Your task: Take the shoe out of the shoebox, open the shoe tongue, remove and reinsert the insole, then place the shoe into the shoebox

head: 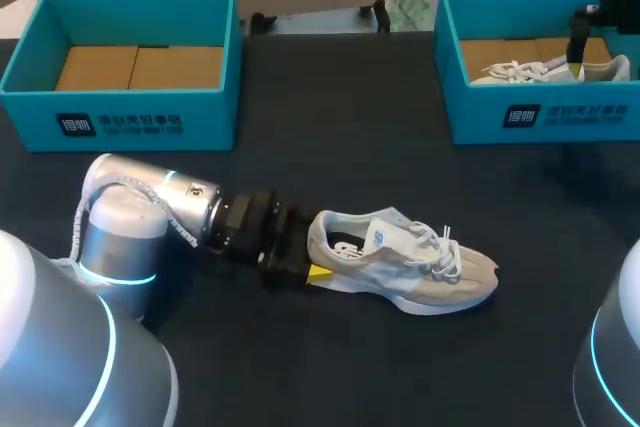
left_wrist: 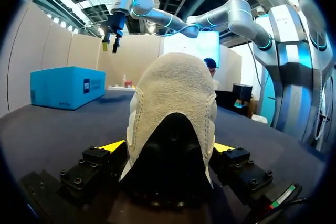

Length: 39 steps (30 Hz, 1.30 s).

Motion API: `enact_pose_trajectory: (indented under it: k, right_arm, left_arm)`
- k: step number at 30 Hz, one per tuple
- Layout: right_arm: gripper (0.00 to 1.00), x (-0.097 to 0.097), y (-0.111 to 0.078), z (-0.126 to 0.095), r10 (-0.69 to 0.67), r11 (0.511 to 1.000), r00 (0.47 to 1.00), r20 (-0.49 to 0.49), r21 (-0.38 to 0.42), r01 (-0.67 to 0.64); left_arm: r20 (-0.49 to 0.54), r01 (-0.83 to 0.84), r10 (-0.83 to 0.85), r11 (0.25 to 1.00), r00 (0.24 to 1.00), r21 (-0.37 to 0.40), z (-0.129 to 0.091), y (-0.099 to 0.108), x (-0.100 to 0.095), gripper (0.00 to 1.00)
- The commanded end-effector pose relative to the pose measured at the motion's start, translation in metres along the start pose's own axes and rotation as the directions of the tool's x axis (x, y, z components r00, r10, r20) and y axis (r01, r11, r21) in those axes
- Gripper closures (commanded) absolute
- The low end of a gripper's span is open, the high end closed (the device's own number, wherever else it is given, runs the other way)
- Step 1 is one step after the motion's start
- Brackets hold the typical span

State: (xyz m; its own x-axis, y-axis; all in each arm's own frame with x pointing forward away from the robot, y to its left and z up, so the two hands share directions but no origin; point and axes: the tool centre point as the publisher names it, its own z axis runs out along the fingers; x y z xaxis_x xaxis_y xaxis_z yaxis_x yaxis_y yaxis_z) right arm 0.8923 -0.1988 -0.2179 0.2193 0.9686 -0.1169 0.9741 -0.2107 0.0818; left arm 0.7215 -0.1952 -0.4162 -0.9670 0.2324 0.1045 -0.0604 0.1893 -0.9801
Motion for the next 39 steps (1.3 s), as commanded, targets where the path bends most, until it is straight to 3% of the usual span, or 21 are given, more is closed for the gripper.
enact_pose_trajectory:
  k: [1,37,38,39]
  right_arm:
    - [0.00,0.000,-0.001,0.000,0.000,1.000,1.000,-0.001,-0.002,0.000]
    - [0.00,0.000,-0.001,0.000,0.000,1.000,1.000,-0.001,-0.002,0.000]
    - [0.00,0.000,-0.001,0.000,0.000,1.000,1.000,-0.001,-0.002,0.000]
    - [0.00,0.000,-0.001,0.000,0.000,1.000,1.000,-0.001,-0.002,0.000]
  left_arm:
    - [-0.007,-0.005,0.005,1.000,1.000,0.001,0.002,-0.002,-0.001,0.00]
    - [-0.009,-0.006,0.006,1.000,1.000,0.000,0.030,-0.001,-0.004,0.00]
    - [-0.009,-0.006,0.006,1.000,1.000,0.000,0.030,-0.001,-0.004,0.14]
    - [-0.009,-0.005,0.005,1.000,1.000,0.000,0.030,0.000,-0.004,0.48]
